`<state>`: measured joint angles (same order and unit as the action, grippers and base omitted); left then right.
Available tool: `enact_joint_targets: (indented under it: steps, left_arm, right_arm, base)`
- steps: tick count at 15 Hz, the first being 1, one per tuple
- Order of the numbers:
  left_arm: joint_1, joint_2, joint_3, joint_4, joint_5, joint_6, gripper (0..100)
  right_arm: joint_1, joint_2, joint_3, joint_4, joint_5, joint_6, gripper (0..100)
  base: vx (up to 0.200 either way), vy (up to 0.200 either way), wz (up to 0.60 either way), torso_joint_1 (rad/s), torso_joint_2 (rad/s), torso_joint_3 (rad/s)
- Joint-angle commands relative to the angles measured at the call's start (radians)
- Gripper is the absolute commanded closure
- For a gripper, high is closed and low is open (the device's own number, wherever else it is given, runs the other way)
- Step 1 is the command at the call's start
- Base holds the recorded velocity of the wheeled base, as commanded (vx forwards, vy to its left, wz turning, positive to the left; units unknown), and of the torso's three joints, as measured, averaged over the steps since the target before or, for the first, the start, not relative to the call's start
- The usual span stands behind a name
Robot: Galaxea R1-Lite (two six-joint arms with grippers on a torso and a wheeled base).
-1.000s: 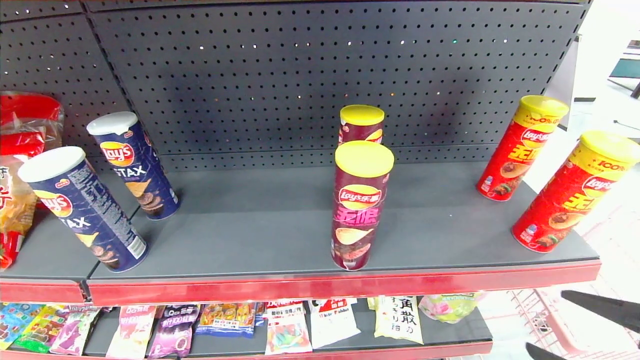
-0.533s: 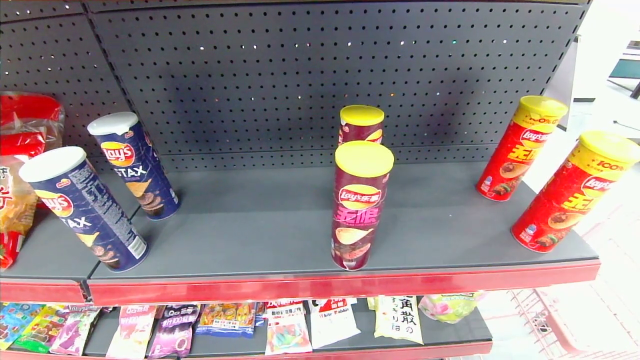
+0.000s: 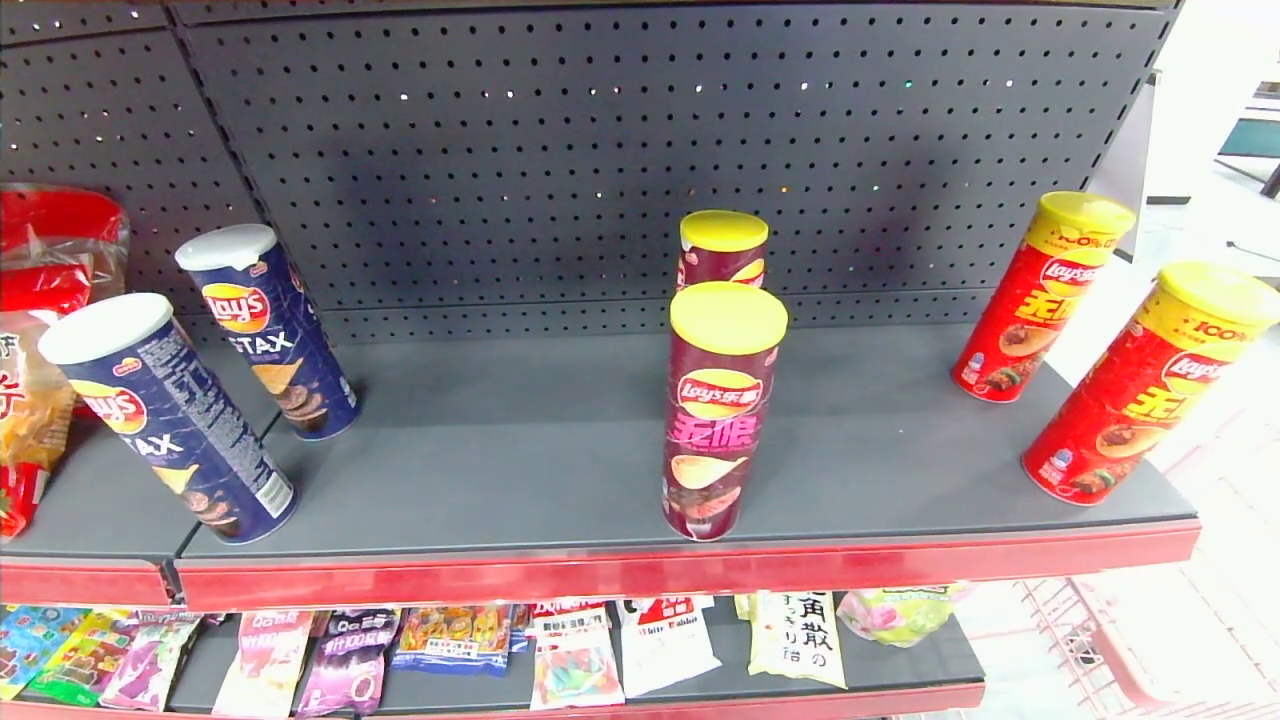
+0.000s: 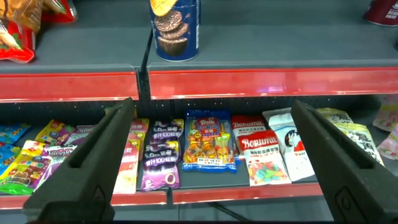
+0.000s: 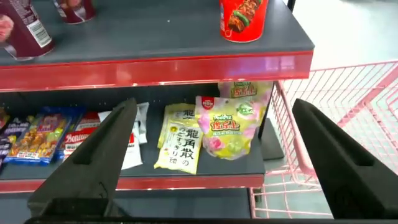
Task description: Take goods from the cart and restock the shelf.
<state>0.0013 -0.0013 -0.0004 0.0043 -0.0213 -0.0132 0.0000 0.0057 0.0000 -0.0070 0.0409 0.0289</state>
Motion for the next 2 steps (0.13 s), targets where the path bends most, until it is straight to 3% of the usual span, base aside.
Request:
enact_joint_targets:
  steps: [1, 2]
  left_arm:
    - [0.0, 0.001, 0.0, 0.0, 0.0, -0.001, 0]
    - [0.0, 0.001, -0.001, 0.0, 0.0, -0.001, 0]
  right_arm:
    - [0.0, -0.004, 0.0, 0.001, 0.002, -0.009, 0]
    - [0.0, -0.004, 0.0, 0.001, 0.002, -0.011, 0]
  base:
    - [0.0, 0.0, 0.0, 0.0, 0.0, 0.0]
    - [0.0, 0.0, 0.0, 0.0, 0.0, 0.0]
